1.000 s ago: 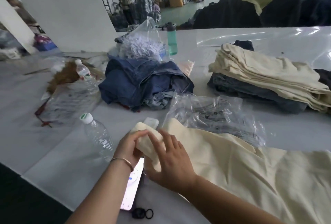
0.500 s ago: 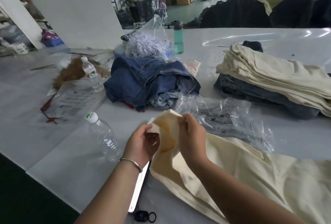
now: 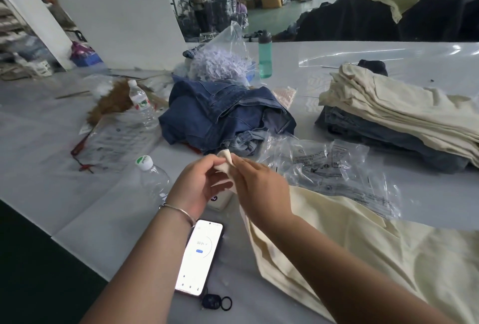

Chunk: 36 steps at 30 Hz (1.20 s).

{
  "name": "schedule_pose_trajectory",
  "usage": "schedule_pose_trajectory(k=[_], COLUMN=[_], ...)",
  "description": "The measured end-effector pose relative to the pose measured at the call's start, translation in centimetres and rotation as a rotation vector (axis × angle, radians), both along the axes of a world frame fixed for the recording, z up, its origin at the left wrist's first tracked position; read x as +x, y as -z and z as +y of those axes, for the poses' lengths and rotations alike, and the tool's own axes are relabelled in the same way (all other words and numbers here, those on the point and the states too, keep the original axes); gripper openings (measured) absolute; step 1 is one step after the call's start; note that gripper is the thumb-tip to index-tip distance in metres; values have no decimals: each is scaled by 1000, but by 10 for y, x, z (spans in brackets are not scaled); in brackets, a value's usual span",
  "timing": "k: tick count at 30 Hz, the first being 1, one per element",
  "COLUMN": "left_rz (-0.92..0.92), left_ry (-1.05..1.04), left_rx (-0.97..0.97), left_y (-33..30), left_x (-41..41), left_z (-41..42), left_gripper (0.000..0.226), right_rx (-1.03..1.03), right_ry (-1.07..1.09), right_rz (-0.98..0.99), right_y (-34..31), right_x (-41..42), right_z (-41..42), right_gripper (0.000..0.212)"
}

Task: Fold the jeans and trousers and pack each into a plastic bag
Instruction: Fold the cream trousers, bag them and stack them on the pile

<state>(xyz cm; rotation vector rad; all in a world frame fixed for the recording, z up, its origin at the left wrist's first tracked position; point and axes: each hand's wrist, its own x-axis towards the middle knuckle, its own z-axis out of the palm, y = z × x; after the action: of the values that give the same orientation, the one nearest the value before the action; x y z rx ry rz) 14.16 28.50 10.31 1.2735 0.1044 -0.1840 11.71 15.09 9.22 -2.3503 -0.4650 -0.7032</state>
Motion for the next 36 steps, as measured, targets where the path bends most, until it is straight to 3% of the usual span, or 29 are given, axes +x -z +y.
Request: schedule_pose_trajectory(k=[6, 11, 15, 19, 25, 30, 31, 33, 35, 36], left_rz=[5, 0, -4, 113, 196, 219, 201, 137, 42, -3], left_ry=[-41, -239, -375, -432, -530, -593, -540, -415, -349, -331], left_rx=[56, 157, 234, 108, -17, -132, -204, -334, -414, -445], left_y=[-5, -4, -13, -7, 28, 57, 61, 62, 56, 52], left_x=[-3, 5, 29, 57, 73, 50, 44, 31, 20, 14], left_z=[0, -4, 16, 37, 44, 39, 39, 41, 43, 44], left_gripper=[30, 11, 10, 8, 9, 14, 20, 28, 30, 40], right_rx=[-179, -110, -195, -321, -510, -409, -406, -400, -417, -438], right_ry=[-11, 100, 205, 243, -110, -367, -286, 105, 446, 460], right_rz=[-4, -64, 258, 402, 551, 584, 475, 388, 603, 762], right_y=[6, 22, 59, 89, 127, 132, 138, 143, 147, 155], right_x=[3, 4, 5, -13, -57, -74, -75, -74, -71, -69], right_z=[8, 8, -14, -40, -57, -81, -86, -97, -111, -117], right_gripper=[29, 29, 49, 33, 43, 52, 55, 59, 69, 73])
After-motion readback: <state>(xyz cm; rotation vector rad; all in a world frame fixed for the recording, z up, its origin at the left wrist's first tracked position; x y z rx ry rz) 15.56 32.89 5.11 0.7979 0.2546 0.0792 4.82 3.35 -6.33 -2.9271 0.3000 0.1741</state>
